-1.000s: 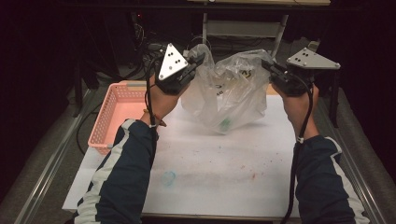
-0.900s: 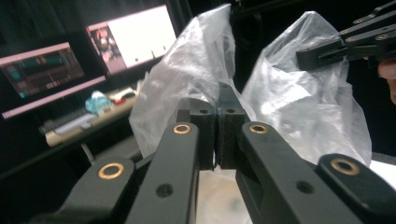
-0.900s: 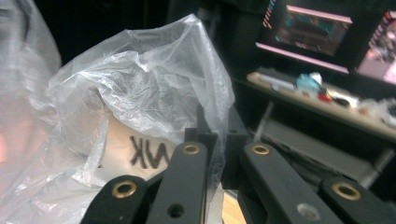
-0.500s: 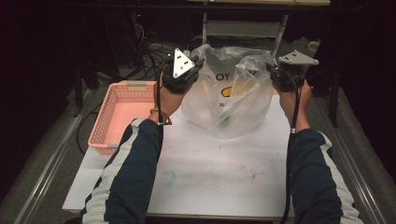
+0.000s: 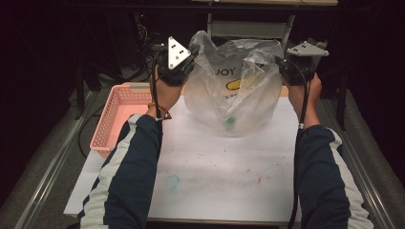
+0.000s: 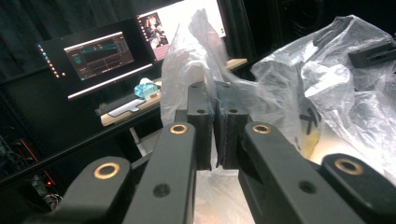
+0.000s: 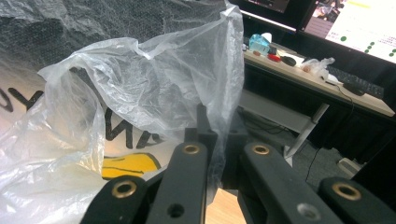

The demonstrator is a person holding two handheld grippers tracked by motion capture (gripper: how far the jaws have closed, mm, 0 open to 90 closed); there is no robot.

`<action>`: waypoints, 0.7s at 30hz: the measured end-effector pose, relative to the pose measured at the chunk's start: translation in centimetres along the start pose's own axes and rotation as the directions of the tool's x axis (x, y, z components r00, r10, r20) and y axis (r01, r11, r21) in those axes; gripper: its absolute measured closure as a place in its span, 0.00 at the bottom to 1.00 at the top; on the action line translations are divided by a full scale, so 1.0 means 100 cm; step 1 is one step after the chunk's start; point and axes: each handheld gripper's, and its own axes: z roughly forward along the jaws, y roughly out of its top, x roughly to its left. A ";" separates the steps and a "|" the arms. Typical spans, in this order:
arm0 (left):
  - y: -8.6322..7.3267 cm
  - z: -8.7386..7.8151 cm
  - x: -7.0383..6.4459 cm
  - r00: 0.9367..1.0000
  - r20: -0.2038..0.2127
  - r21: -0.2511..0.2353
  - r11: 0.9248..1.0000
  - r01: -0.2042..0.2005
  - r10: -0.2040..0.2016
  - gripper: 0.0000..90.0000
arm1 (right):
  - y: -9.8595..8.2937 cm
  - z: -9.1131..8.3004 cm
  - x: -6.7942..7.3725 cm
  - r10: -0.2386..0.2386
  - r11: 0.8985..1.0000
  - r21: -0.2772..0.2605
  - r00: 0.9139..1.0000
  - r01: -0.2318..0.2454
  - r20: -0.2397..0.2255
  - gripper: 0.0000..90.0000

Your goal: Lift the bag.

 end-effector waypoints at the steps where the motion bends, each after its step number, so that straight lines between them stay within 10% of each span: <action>1: -0.001 0.001 0.001 1.000 -0.003 0.010 1.000 -0.003 0.003 0.93 | 0.001 0.001 0.000 -0.006 1.000 0.001 1.000 0.006 0.006 1.00; 10: -0.025 0.014 0.008 0.995 -0.017 0.075 0.992 0.101 -0.100 0.69 | -0.014 0.017 -0.006 0.032 0.998 0.060 0.999 -0.034 0.041 1.00; 21: -0.039 0.000 -0.004 0.998 0.041 0.094 0.995 0.046 -0.050 0.44 | -0.039 0.025 -0.020 0.062 0.989 0.131 0.994 -0.074 0.094 0.93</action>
